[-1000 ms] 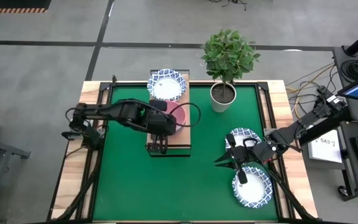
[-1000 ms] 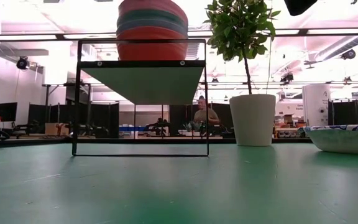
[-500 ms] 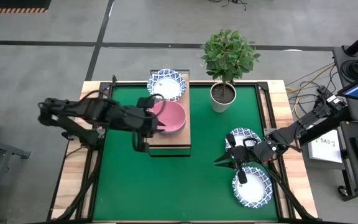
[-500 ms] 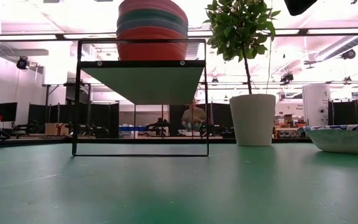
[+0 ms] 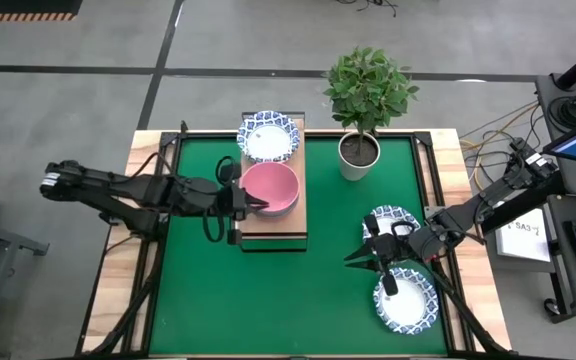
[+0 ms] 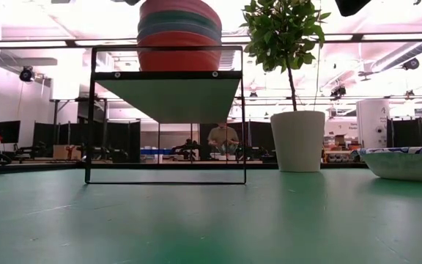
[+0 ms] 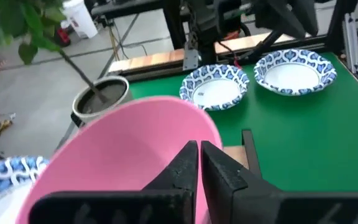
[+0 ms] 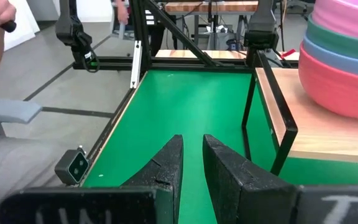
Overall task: Place and stack bowls onto a shelf
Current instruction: Stack the pink bowl on top of the green bowl on the shelf
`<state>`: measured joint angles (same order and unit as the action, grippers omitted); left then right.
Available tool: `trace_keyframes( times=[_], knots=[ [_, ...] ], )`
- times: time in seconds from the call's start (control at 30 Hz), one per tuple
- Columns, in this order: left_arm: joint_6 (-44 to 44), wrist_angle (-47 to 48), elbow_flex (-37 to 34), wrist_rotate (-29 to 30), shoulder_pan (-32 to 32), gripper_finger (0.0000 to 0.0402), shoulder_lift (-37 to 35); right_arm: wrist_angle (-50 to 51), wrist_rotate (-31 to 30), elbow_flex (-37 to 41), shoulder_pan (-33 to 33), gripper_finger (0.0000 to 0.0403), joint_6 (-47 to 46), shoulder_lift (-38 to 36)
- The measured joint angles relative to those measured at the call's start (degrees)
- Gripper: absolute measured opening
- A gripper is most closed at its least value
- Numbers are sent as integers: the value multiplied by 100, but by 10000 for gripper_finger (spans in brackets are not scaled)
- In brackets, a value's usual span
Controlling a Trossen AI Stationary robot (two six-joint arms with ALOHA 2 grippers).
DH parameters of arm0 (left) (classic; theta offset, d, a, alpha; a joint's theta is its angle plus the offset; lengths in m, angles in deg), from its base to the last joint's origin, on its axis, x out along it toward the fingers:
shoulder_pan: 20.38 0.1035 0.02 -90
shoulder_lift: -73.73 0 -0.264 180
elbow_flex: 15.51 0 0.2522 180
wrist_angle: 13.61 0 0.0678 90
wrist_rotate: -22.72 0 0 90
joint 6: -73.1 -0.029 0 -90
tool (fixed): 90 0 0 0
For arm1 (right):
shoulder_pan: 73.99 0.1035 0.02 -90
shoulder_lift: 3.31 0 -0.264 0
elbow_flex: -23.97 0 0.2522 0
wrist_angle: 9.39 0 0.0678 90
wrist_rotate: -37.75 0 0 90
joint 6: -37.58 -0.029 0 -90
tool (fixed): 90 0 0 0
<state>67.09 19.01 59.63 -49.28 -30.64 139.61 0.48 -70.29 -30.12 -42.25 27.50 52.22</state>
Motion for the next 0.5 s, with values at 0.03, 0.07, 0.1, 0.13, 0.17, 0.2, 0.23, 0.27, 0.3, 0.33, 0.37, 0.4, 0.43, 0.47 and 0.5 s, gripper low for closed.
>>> trace_keyframes(
  times=[0.03, 0.07, 0.1, 0.13, 0.17, 0.2, 0.23, 0.27, 0.3, 0.33, 0.37, 0.4, 0.43, 0.47, 0.5],
  knots=[
    [65, 13, -31, 0, 2, 1, -2, 0, 0, 0, 1, 52, 1, 0],
    [120, 18, -46, 0, 2, 1, 24, -2, 0, 0, 1, 52, 1, 0],
    [164, 24, -48, -2, 2, 0, 54, -8, 0, 0, 1, 52, 1, 0],
    [197, 27, -47, -4, -1, 0, 91, -21, 0, 0, 1, 52, 1, 0],
    [228, 27, -48, -4, -5, 0, 126, -31, 0, 0, 0, 52, 1, 0],
    [252, 26, -48, -4, -5, 0, 158, -56, 0, 0, 1, 52, 5, 0],
    [274, 23, -47, -7, -5, 0, 196, -96, 0, 0, 0, 52, 13, 0],
    [310, 5, -46, -11, -5, 0, 224, -122, 0, 0, 1, 52, 14, 0],
    [326, -5, -46, -20, -6, 0, 240, -120, 0, 0, 0, 52, 14, 0],
    [347, -5, -46, -20, -7, 0, 252, -115, 0, 0, 1, 52, 12, 0],
    [355, -7, -46, -20, -7, 0, 254, -115, 0, 0, 1, 52, 12, 2],
    [355, -23, -46, -18, -5, 0, 254, -112, 0, 0, 1, 52, 6, 4],
    [358, -41, -46, -16, -7, 0, 254, -112, 0, 0, 1, 52, -4, 4],
    [377, -63, -46, -14, -18, 0, 249, -115, 0, 0, 1, 52, -48, 4],
    [397, -103, -47, -12, -35, 0, 246, -113, 0, 0, 1, 52, -83, 4]
  ],
)
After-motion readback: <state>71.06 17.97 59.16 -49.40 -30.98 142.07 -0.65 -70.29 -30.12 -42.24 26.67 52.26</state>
